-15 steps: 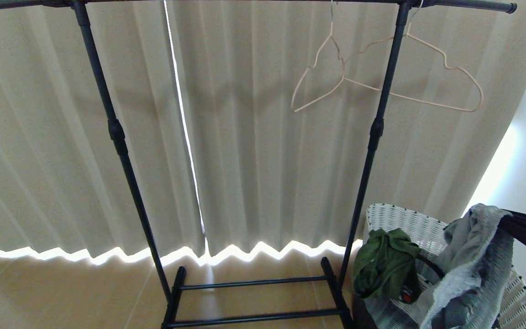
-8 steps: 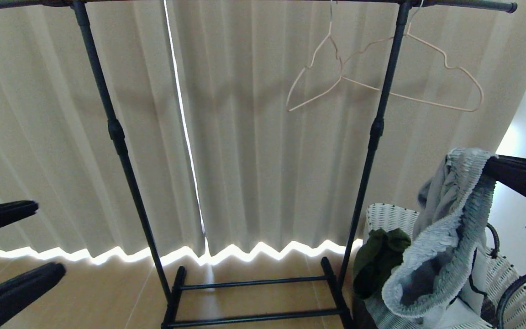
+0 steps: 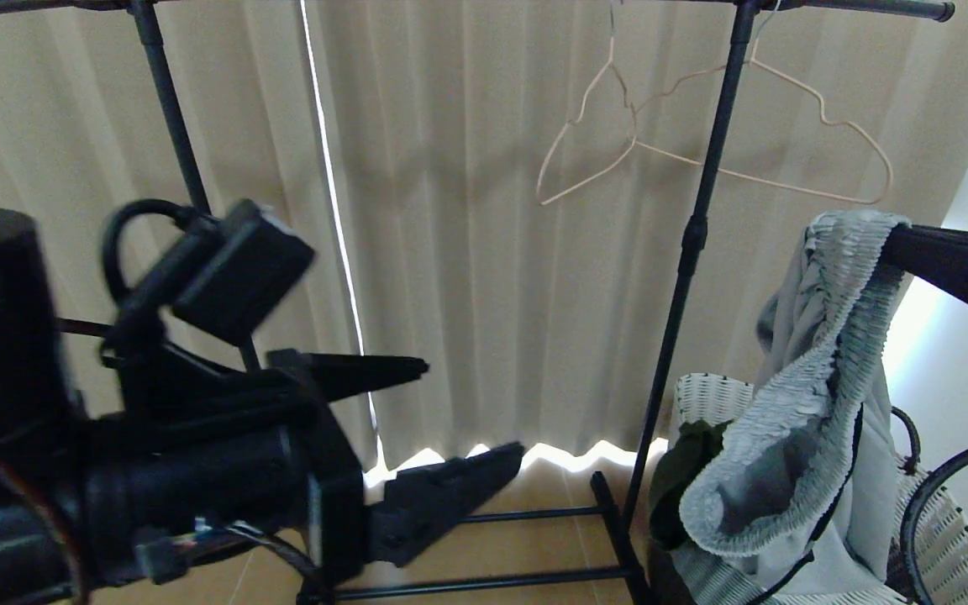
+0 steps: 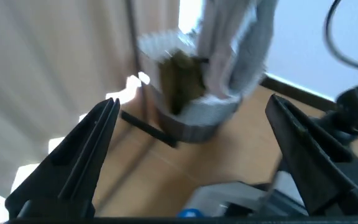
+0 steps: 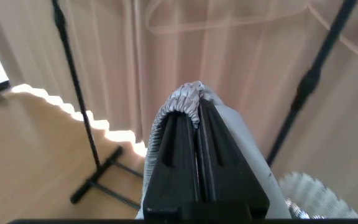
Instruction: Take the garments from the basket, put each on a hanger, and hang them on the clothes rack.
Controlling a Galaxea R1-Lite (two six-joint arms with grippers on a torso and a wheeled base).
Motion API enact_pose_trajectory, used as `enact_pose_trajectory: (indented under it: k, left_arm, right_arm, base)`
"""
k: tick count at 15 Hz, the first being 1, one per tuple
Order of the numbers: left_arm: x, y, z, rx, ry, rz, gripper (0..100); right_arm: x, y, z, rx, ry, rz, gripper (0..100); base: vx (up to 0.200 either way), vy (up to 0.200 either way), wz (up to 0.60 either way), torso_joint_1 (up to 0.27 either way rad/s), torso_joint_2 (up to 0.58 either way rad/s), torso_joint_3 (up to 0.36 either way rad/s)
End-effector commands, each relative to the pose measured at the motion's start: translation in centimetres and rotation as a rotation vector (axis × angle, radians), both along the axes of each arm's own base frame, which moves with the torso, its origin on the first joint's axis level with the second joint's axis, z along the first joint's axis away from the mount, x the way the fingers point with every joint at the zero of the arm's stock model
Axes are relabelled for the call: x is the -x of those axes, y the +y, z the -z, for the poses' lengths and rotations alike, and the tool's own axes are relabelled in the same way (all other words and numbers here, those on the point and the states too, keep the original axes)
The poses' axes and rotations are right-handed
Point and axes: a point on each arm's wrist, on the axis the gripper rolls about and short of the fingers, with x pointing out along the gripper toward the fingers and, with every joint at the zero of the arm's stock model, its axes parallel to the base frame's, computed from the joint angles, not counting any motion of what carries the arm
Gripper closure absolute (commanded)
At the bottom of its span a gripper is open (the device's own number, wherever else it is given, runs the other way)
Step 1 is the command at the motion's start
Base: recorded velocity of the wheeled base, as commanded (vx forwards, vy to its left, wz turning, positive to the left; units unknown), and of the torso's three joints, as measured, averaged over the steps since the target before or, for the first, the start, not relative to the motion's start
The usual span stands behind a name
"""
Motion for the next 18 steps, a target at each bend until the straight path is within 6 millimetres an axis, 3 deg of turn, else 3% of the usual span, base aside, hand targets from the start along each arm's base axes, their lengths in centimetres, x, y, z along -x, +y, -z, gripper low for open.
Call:
enact_pose_trajectory:
  k: [1, 4, 7, 10, 16, 17, 18]
  left_arm:
    - [-0.4, -5.7, 3.1, -0.068, 0.106, 0.063, 0]
    - [0.1, -10.5, 4.7, -0.025, 0.176, 0.083, 0]
    - [-1.0, -13.0, 6.0, -0.035, 0.18, 0.021, 0]
    - [-2.0, -14.6, 7.1, -0.034, 0.2, -0.068, 0]
    - [-2.3, -14.9, 8.1, -0.067, 0.204, -0.101, 0]
    - [-2.3, -14.8, 8.0, -0.066, 0.202, -0.102, 100]
    - [-2.2, -14.6, 8.3, -0.082, 0.201, -0.102, 100]
  right_arm:
    - [0.5, 0.4, -0.9, -0.016, -0.028, -0.037, 100]
    - [1.8, 1.3, -2.2, -0.049, -0.072, -0.126, 100]
    - [2.8, 1.5, -2.8, -0.065, -0.097, -0.176, 100]
    - [3.3, 1.3, -3.2, -0.076, -0.115, -0.187, 100]
    - [3.6, 1.1, -3.2, -0.078, -0.119, -0.186, 100]
    - [3.6, 1.1, -3.3, -0.078, -0.119, -0.186, 100]
    - [3.6, 1.1, -3.2, -0.076, -0.115, -0.184, 100]
  base:
    - [0.0, 0.0, 0.0, 0.0, 0.0, 0.0]
    - [0.0, 0.0, 0.0, 0.0, 0.0, 0.0]
    - [0.0, 0.0, 0.0, 0.0, 0.0, 0.0]
    - [0.0, 0.0, 0.0, 0.0, 0.0, 0.0]
    - [0.0, 0.0, 0.0, 0.0, 0.0, 0.0]
    - [0.0, 0.0, 0.0, 0.0, 0.0, 0.0]
    - [0.0, 0.0, 0.0, 0.0, 0.0, 0.0]
